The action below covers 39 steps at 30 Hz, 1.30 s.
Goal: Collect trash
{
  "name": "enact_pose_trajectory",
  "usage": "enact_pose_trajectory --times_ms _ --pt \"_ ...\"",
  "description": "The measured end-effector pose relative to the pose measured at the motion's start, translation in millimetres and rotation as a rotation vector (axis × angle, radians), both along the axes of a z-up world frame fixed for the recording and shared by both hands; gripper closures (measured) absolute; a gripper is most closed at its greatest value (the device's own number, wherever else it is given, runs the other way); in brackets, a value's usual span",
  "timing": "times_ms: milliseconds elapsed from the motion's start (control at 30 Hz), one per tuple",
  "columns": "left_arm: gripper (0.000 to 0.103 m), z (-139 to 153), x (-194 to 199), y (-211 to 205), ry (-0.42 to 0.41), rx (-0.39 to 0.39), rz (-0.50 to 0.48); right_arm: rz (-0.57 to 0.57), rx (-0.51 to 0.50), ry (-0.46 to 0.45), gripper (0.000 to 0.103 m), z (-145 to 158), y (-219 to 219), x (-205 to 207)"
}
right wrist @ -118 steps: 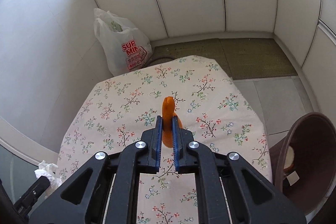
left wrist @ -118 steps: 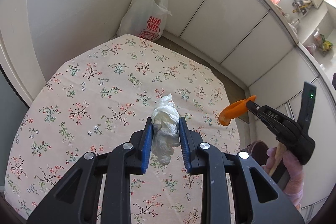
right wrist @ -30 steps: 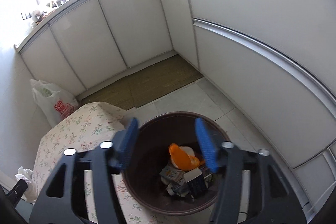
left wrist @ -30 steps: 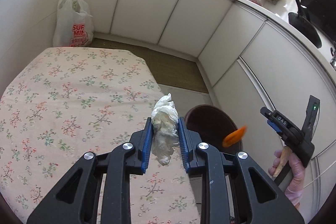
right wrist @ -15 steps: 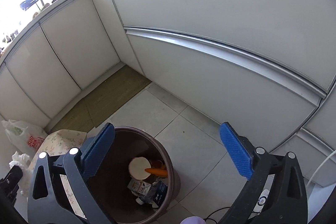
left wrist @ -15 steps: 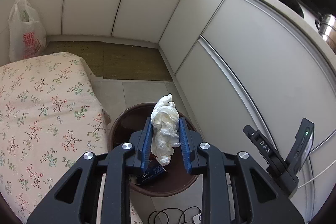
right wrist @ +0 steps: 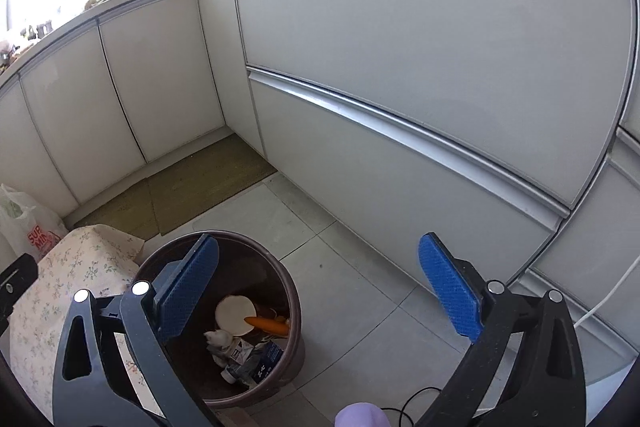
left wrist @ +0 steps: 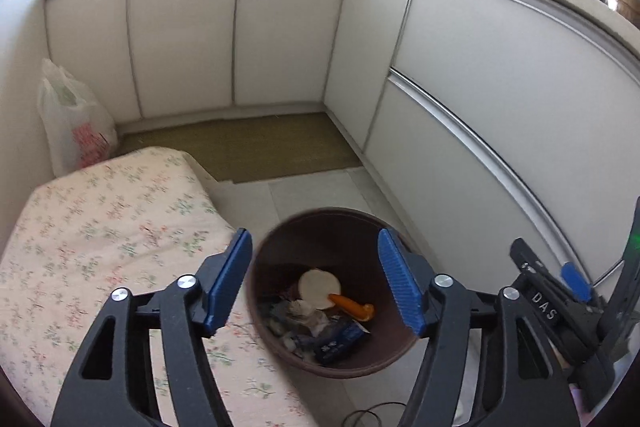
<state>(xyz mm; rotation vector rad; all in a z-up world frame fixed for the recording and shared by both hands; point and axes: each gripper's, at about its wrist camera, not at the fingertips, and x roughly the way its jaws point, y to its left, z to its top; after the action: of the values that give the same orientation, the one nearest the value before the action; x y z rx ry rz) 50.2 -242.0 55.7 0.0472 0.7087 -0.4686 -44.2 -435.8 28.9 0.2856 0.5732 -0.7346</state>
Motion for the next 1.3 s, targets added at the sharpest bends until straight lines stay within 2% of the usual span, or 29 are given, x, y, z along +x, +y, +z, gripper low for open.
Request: enact_pose_trajectory --times_ms 33,100,167,200,233,333,400,500,600,700,800,933,1300 --pt "0.027 4 -11 7 -0.058 0.018 0.029 0.012 -0.028 -0.001 0.007 3 9 -4" --pt "0.008 14 -36 23 -0.192 0.038 0.087 0.012 -0.083 0.001 0.007 6 29 -13" --pt "0.007 19 -60 42 -0.299 0.035 0.134 -0.009 -0.125 -0.022 0.007 8 50 -29" --pt "0.007 19 -66 51 -0.307 0.032 0.138 -0.017 -0.127 -0.042 0.007 8 60 -38" --pt "0.007 17 -68 59 -0.282 0.024 0.134 -0.015 -0.109 -0.069 0.007 8 69 -47" --pt "0.007 3 -65 91 -0.119 -0.041 0.119 0.072 -0.010 -0.123 0.007 5 90 -60" --pt "0.007 -8 -69 114 -0.068 -0.068 0.142 0.103 -0.014 -0.131 0.007 1 106 -63" --pt "0.007 -21 -82 135 -0.087 -0.034 0.184 0.129 -0.053 -0.142 0.007 -10 128 -68" --pt "0.007 -32 -96 155 -0.100 -0.021 0.232 0.173 -0.018 -0.150 0.007 -16 139 -70" --pt "0.007 -41 -97 177 -0.108 -0.038 0.278 0.209 -0.030 -0.142 0.007 -23 153 -73" --pt "0.007 -45 -99 192 -0.095 -0.061 0.273 0.246 -0.037 -0.120 0.007 -29 164 -70" --pt "0.007 -51 -99 194 -0.063 -0.056 0.256 0.269 -0.071 -0.132 0.007 -29 172 -69" --pt "0.007 -52 -103 189 -0.066 -0.028 0.247 0.316 -0.123 -0.150 0.007 -27 185 -73"
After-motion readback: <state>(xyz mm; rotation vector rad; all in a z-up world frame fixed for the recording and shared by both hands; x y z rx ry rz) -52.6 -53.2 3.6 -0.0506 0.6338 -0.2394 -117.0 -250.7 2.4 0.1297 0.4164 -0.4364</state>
